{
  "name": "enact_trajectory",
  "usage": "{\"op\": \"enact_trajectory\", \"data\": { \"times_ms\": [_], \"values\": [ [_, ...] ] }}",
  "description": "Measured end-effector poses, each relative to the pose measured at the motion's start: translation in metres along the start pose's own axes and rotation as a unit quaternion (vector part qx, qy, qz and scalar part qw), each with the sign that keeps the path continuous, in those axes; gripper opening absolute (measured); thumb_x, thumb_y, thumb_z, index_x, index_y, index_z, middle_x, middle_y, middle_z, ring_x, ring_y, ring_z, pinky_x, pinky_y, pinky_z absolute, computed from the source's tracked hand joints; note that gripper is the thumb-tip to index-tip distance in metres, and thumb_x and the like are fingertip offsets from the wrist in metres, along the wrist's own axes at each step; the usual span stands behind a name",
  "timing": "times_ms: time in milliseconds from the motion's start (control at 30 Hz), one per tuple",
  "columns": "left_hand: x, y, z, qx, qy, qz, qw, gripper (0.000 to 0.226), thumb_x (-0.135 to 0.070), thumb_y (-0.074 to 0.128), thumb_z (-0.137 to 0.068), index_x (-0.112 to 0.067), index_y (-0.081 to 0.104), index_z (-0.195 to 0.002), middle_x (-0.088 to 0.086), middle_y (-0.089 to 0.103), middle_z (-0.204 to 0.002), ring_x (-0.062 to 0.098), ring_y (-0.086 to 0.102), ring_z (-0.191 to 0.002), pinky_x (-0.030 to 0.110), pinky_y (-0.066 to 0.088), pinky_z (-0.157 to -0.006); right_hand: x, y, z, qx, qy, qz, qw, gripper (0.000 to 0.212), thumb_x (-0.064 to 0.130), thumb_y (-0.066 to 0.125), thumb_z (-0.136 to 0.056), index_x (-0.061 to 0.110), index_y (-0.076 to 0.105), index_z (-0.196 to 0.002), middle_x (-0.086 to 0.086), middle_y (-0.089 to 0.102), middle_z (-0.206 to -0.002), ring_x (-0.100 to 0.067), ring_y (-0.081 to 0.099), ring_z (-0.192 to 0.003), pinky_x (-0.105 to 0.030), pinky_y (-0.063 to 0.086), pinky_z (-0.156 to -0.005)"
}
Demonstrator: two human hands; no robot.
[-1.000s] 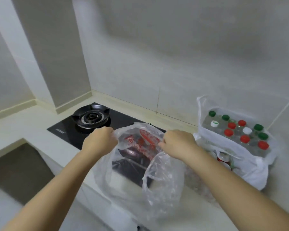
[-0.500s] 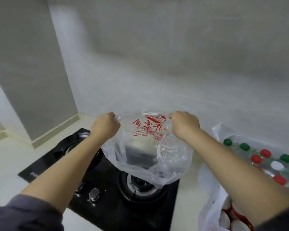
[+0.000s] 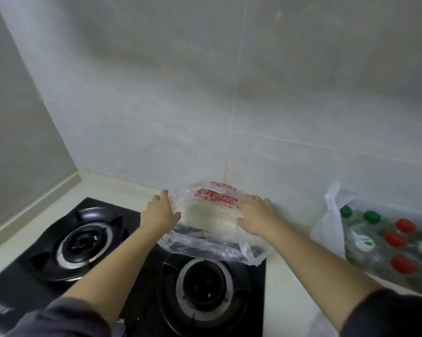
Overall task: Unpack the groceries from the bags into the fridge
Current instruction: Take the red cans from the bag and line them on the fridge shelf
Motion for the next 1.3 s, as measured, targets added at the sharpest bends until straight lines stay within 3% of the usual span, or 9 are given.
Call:
{"op": "enact_trajectory", "data": {
  "times_ms": [133,267,600,733,800,1000,1100,1233,1300],
  "values": [
    [-0.010,-0.008,0.006,-0.058,0.015,-0.023,0.998,0.091,-0.043,0.061,-0.089,-0.018,0.001,-0.153,0.010,0.012,-0.160,0.033,0.013,-0.147,0.055,0.024,-0.114,-0.004,-0.004,0.013,-0.018,-0.029,-0.054,0.998,0.057,0.043,0.048,-0.095,0.041,0.032,-0.149,-0.004,0.009,-0.163,-0.032,0.007,-0.149,-0.055,0.008,-0.119],
    [-0.041,-0.020,0.034,-0.119,0.086,-0.013,0.989,0.092,-0.045,0.055,-0.093,-0.021,-0.008,-0.154,0.007,-0.006,-0.163,0.030,-0.007,-0.149,0.057,0.008,-0.118,-0.007,-0.024,0.049,-0.078,-0.056,-0.112,0.989,0.053,0.045,0.046,-0.097,0.043,0.032,-0.148,-0.001,0.003,-0.164,-0.027,-0.001,-0.151,-0.053,0.001,-0.120],
    [-0.126,0.012,0.158,-0.135,0.243,0.101,0.955,0.083,-0.045,0.056,-0.090,-0.018,0.012,-0.155,0.007,0.014,-0.162,0.027,0.006,-0.149,0.054,0.014,-0.116,-0.062,0.005,0.190,-0.152,0.012,-0.156,0.976,0.058,0.043,0.046,-0.098,0.037,0.025,-0.151,0.003,0.005,-0.164,-0.022,-0.001,-0.151,-0.044,0.000,-0.120],
    [-0.161,0.039,0.207,-0.118,0.282,0.128,0.943,0.085,-0.060,0.033,-0.079,-0.017,0.024,-0.152,0.006,0.025,-0.158,0.028,0.017,-0.147,0.056,0.023,-0.114,-0.100,0.023,0.242,-0.152,0.041,-0.167,0.973,0.056,0.043,0.046,-0.098,0.035,0.028,-0.150,0.005,0.007,-0.163,-0.018,0.001,-0.150,-0.043,0.004,-0.122],
    [-0.179,0.055,0.232,-0.104,0.301,0.148,0.936,0.081,-0.059,0.033,-0.080,-0.019,0.029,-0.150,0.003,0.026,-0.157,0.025,0.019,-0.146,0.053,0.022,-0.116,-0.124,0.031,0.266,-0.155,0.066,-0.192,0.967,0.053,0.042,0.048,-0.097,0.035,0.033,-0.148,0.007,0.011,-0.162,-0.017,0.006,-0.149,-0.039,0.008,-0.121],
    [-0.230,0.094,0.297,-0.123,0.412,0.196,0.881,0.037,-0.037,0.053,-0.085,-0.025,0.057,-0.120,-0.010,0.055,-0.130,0.011,0.048,-0.125,0.046,0.040,-0.104,-0.183,0.060,0.320,-0.196,0.113,-0.301,0.927,0.039,0.029,0.062,-0.093,0.022,0.058,-0.131,0.008,0.046,-0.142,-0.012,0.042,-0.132,-0.020,0.029,-0.107],
    [-0.251,0.114,0.318,-0.143,0.476,0.162,0.852,0.023,-0.025,0.052,-0.083,-0.030,0.060,-0.104,-0.018,0.063,-0.108,0.004,0.058,-0.107,0.044,0.033,-0.107,-0.196,0.082,0.331,-0.165,0.107,-0.298,0.934,0.037,0.028,0.065,-0.089,0.024,0.061,-0.126,0.009,0.055,-0.132,-0.010,0.050,-0.124,-0.027,0.040,-0.104],
    [-0.250,0.150,0.311,-0.138,0.403,-0.014,0.905,0.024,-0.009,0.071,-0.063,-0.026,0.067,-0.080,-0.010,0.059,-0.064,0.014,0.061,-0.062,0.062,0.029,-0.105,-0.203,0.107,0.339,-0.112,0.136,-0.252,0.952,0.032,0.033,0.062,-0.087,0.033,0.060,-0.120,0.015,0.061,-0.119,-0.013,0.057,-0.111,-0.033,0.047,-0.091],
    [-0.238,0.160,0.305,-0.110,0.326,-0.091,0.934,0.029,-0.014,0.076,-0.057,-0.024,0.067,-0.083,-0.008,0.058,-0.064,0.016,0.060,-0.060,0.069,0.024,-0.103,-0.204,0.117,0.345,-0.080,0.165,-0.220,0.958,0.035,0.042,0.063,-0.083,0.035,0.056,-0.117,0.014,0.059,-0.114,-0.014,0.056,-0.107,-0.033,0.047,-0.084]
  ]
}}
Point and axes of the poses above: each hand's wrist, its own z-axis away from the middle knuckle, its own y-axis out of the palm, x = y × z, the point moved 3 cm from there along -z, towards the middle knuckle
